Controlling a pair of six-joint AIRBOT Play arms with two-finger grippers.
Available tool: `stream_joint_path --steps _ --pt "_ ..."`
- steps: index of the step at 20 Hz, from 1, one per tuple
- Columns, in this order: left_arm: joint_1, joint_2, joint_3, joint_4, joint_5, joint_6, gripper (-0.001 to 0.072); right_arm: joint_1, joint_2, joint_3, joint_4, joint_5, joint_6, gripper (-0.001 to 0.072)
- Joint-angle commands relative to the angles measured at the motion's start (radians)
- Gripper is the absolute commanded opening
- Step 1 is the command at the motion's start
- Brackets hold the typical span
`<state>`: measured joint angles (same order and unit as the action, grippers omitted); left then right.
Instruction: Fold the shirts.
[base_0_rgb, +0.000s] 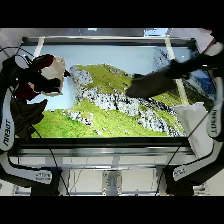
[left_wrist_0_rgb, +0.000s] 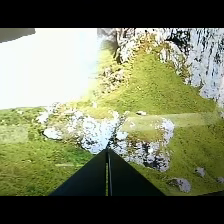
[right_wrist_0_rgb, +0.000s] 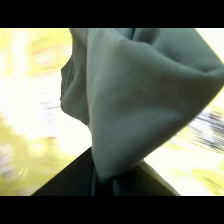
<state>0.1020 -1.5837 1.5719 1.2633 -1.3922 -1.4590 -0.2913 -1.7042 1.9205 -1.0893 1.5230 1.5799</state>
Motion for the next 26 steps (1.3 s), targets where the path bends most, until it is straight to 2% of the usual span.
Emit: stream_joint_path --steps 1,4,7,10,14,15,16,17,20,22,24,26 --pt "-0.02 0.001 0.001 -0.027 0.012 -0.011 0.0013 -0.243 0.14 0.001 -0.236 0.166 -0.008 0.0028" --pt "-0.058 0.001 0.001 -0.028 0.015 -0.019 0.0013 -0.403 0.211 0.0 -0.373 0.267 -0.013 0.0028" --pt "-0.088 0.001 0.001 -0.029 0.015 -0.019 0.0012 -0.526 0.267 -0.027 -0.425 0.311 -0.011 0.0027" --pt "-0.115 0.001 0.001 -0.03 0.036 -0.038 0.0012 -0.557 0.316 -0.154 -0.53 0.311 -0.037 0.0027" --pt "-0.154 0.001 0.001 -0.031 0.037 -0.041 0.0013 -0.528 0.333 -0.422 -0.531 0.316 -0.07 0.0045" --pt "-0.156 0.001 0.001 -0.035 0.037 -0.041 0.0013 -0.528 0.333 -0.467 -0.533 0.317 -0.07 0.0181" --pt "-0.156 0.001 0.001 -0.036 0.035 -0.042 0.0012 -0.528 0.333 -0.495 -0.534 0.317 -0.069 0.0387" --pt "-0.156 0.001 0.001 -0.036 0.034 -0.041 0.0013 -0.528 0.333 -0.502 -0.534 0.316 -0.069 0.0451" --pt "-0.156 0.001 0.001 -0.037 0.035 -0.042 0.0013 -0.528 0.346 -0.463 -0.522 0.315 -0.058 0.045" --pt "-0.156 0.001 0.001 -0.038 0.038 -0.045 0.0012 -0.527 0.35 -0.422 -0.381 0.283 -0.028 0.0448" --pt "-0.156 0.001 0.001 -0.046 0.039 -0.066 0.0012 -0.505 0.353 -0.415 -0.012 0.183 -0.054 0.0447" --pt "-0.158 0.001 0.001 -0.106 0.049 -0.068 0.0013 -0.415 0.354 -0.424 0.357 0.057 -0.185 0.0446"
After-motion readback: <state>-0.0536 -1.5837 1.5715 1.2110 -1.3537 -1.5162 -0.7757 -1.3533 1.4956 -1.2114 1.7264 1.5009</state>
